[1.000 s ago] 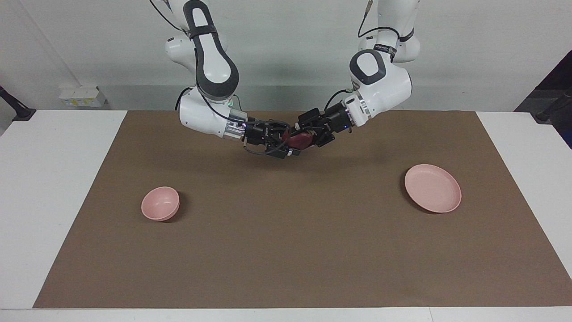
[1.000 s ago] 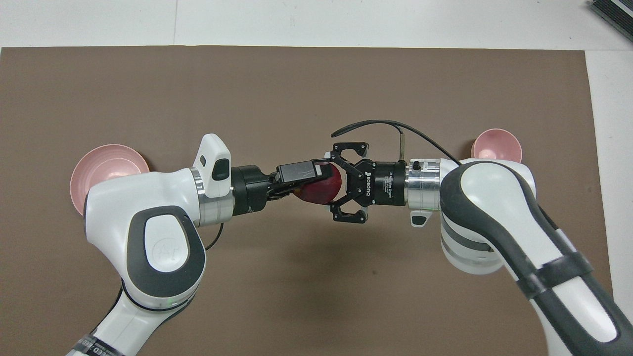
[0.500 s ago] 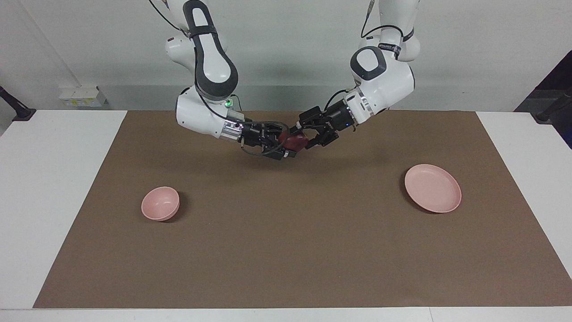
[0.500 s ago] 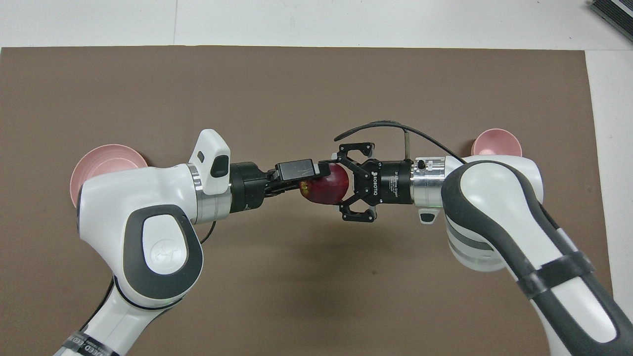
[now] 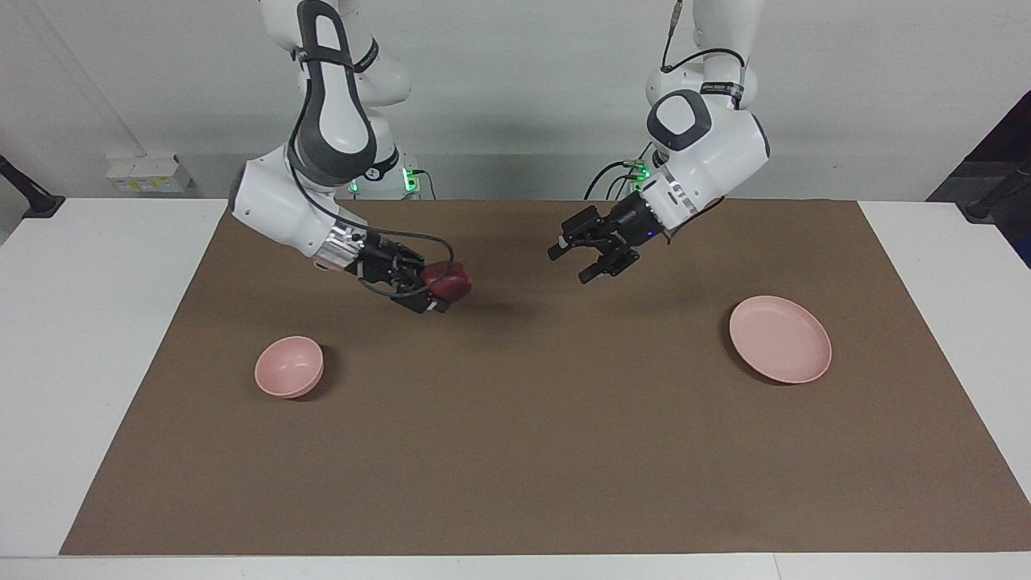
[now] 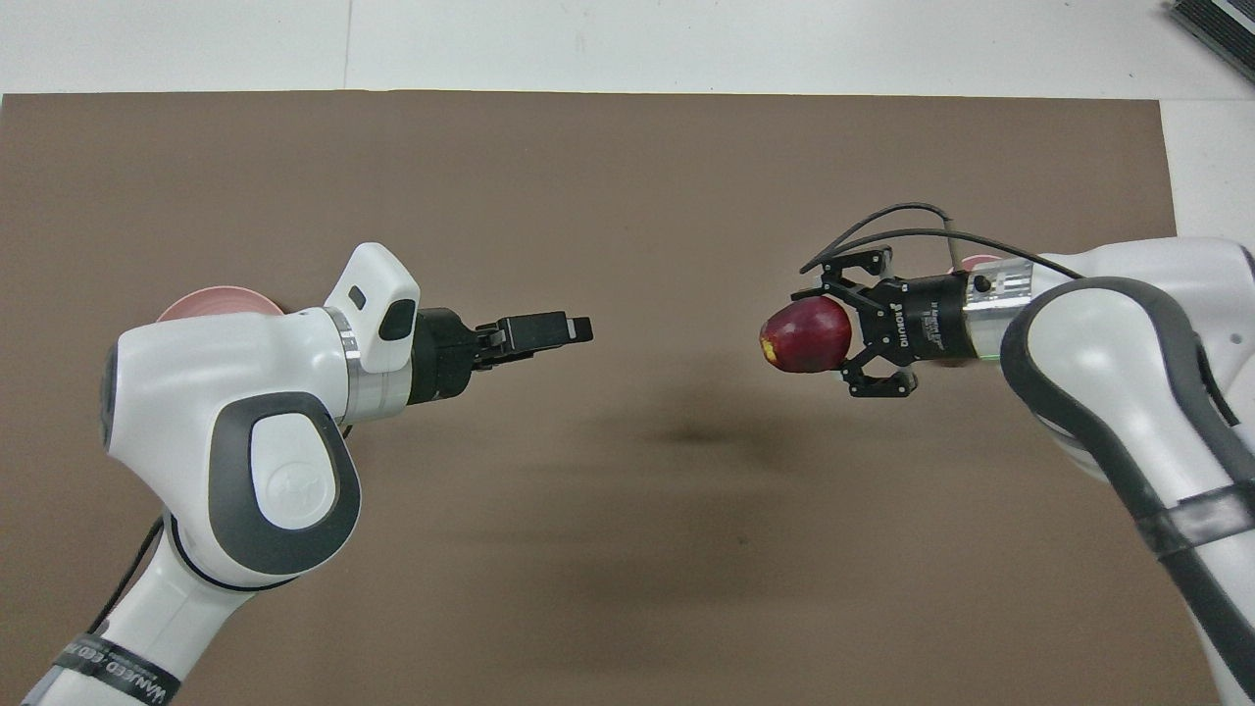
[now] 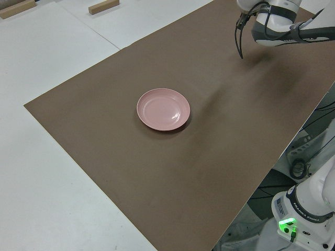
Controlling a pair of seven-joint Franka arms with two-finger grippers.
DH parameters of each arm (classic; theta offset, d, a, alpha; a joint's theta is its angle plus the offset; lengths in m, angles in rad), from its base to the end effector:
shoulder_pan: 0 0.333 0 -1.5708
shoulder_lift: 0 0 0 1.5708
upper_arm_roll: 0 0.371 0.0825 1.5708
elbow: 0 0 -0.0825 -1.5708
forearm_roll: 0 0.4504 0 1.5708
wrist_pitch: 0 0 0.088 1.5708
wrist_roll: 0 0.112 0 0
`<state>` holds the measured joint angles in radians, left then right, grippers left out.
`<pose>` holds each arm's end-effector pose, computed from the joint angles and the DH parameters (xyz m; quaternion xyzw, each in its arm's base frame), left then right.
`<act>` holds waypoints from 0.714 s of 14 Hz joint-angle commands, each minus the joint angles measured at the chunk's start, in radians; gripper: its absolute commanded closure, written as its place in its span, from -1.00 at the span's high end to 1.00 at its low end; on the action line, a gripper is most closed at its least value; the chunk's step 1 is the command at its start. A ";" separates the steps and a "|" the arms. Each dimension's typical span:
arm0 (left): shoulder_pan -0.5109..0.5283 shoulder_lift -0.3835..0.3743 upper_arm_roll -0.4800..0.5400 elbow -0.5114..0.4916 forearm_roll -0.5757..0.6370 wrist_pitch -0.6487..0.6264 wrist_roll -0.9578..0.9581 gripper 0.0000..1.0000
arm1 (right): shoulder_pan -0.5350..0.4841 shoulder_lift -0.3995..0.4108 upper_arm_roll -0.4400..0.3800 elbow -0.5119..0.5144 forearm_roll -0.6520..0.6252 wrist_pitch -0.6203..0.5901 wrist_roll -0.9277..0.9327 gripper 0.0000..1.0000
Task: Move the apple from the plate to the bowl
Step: 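Open the left gripper and withdraw while the right gripper carries the apple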
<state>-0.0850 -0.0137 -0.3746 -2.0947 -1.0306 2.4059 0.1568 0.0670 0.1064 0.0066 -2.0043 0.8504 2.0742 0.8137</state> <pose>0.5627 -0.2888 0.4826 0.9123 0.0316 0.0817 0.4000 0.6390 0.0890 0.4335 -0.7747 0.5210 0.1687 0.3161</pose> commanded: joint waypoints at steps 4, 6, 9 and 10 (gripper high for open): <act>0.002 -0.029 0.178 -0.027 0.480 -0.160 -0.011 1.00 | -0.093 0.088 0.009 0.136 -0.308 0.001 0.001 -1.00; 0.002 -0.026 0.248 -0.025 0.636 -0.189 -0.005 1.00 | -0.117 0.091 0.009 0.134 -0.443 0.021 -0.042 -1.00; 0.004 -0.019 0.330 0.008 0.875 -0.218 0.001 1.00 | -0.165 0.096 0.007 0.128 -0.603 0.067 -0.189 -1.00; 0.004 -0.017 0.357 0.034 0.930 -0.220 0.001 1.00 | -0.185 0.099 0.009 0.125 -0.644 0.075 -0.229 -1.00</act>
<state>-0.0810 -0.0179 -0.0462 -2.0943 -0.1974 2.2211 0.1569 -0.0796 0.1955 0.0029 -1.8908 0.2749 2.1295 0.6648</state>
